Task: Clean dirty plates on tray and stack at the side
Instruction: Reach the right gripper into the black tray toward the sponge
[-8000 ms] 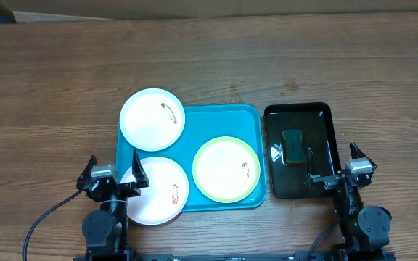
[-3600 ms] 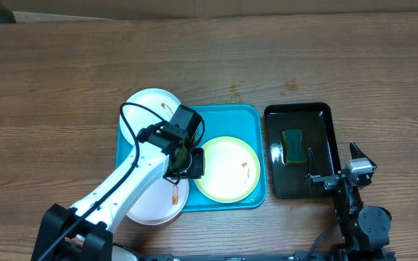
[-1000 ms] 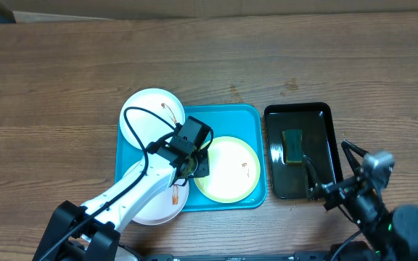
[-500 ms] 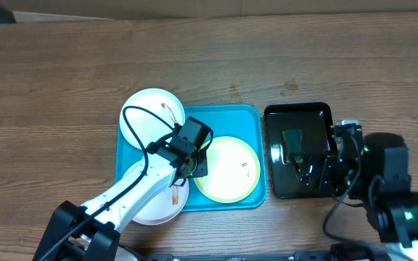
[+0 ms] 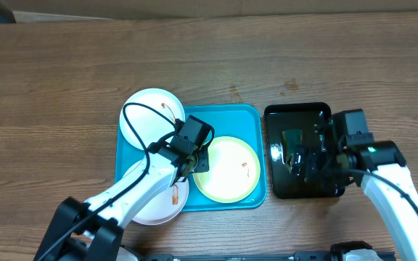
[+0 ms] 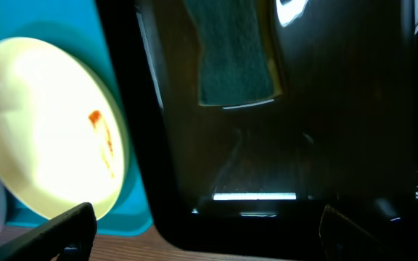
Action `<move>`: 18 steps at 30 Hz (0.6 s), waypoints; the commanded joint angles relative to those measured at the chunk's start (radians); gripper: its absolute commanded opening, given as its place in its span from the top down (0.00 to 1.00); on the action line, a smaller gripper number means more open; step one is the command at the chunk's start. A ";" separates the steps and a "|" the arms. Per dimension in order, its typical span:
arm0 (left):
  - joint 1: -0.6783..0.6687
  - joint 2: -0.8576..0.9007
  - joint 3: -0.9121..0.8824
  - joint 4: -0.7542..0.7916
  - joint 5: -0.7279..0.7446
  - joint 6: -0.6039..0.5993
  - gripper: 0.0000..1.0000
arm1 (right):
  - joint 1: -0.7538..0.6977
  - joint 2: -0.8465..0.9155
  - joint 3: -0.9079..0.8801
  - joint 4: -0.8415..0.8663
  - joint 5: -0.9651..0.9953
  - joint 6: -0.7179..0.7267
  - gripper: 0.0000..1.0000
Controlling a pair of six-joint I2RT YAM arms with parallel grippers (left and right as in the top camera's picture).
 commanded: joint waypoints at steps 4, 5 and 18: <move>-0.005 0.114 -0.008 0.017 0.016 0.022 0.72 | -0.007 0.043 0.040 0.025 0.026 0.019 0.02; -0.004 0.125 -0.008 0.021 0.016 0.022 0.76 | -0.007 0.043 0.040 0.034 0.027 0.019 0.03; 0.117 0.132 0.042 0.060 0.057 0.113 0.90 | -0.006 0.044 -0.053 0.300 0.098 0.020 0.13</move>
